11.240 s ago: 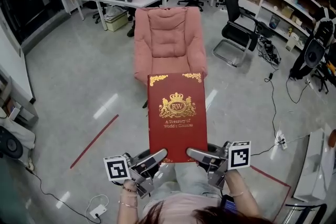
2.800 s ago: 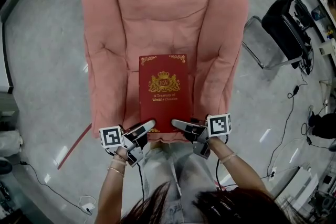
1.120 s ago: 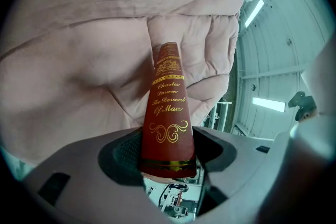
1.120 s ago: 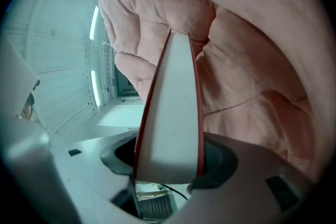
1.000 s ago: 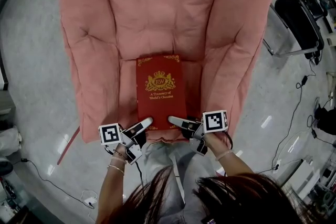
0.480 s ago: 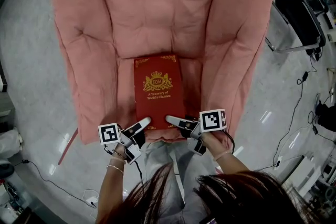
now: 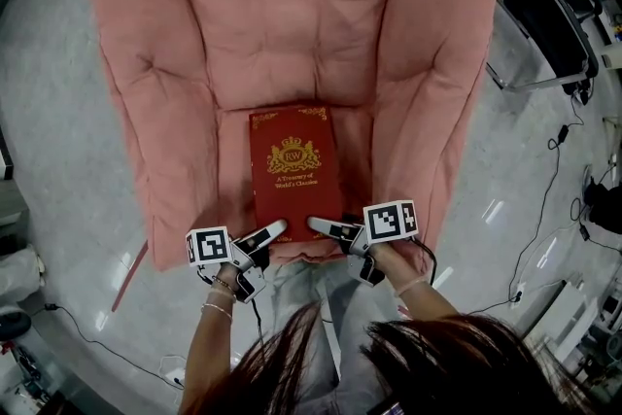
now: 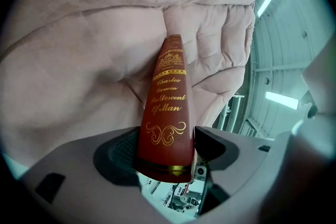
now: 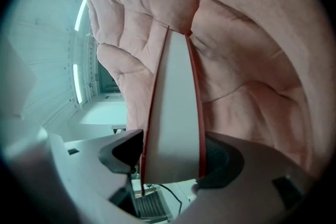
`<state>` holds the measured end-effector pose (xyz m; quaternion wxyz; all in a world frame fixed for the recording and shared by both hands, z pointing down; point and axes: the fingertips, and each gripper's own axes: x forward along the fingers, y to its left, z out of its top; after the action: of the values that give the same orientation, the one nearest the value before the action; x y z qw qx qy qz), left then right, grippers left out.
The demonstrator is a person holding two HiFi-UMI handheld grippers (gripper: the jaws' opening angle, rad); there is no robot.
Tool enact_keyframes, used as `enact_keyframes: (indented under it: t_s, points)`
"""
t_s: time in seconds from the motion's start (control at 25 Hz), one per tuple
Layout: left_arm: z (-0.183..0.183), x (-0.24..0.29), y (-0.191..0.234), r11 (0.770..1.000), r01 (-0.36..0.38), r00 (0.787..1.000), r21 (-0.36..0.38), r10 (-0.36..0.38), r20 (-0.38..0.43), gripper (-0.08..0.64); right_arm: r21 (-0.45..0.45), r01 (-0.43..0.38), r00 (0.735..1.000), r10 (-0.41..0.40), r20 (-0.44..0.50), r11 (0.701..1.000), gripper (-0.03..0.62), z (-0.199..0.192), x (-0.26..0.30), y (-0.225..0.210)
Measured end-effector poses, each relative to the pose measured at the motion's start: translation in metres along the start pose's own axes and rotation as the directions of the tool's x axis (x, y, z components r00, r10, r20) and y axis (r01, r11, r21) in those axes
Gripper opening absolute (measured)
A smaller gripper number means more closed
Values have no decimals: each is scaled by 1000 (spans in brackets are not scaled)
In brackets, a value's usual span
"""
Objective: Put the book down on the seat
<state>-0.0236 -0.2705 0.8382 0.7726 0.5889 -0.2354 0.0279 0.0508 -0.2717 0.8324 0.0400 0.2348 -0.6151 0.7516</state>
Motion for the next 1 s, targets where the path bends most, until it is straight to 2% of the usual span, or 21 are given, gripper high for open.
enact_keyframes:
  t_s: [0.28,0.44,1.0]
  points:
    - [-7,-2,11,997,-72,996,21,73,-52,319,-3,84,996,-84,15,996,324,-5,-1,-12]
    - [-24,-7,17,994,-103,990,48,107,-89,319,-13,124,992,-124,38,992,335,-14,-6,-20]
    - [-37,-26,24,982,-148,978,121,163,-126,319,-21,271,960,-269,78,962,351,-28,-15,-45]
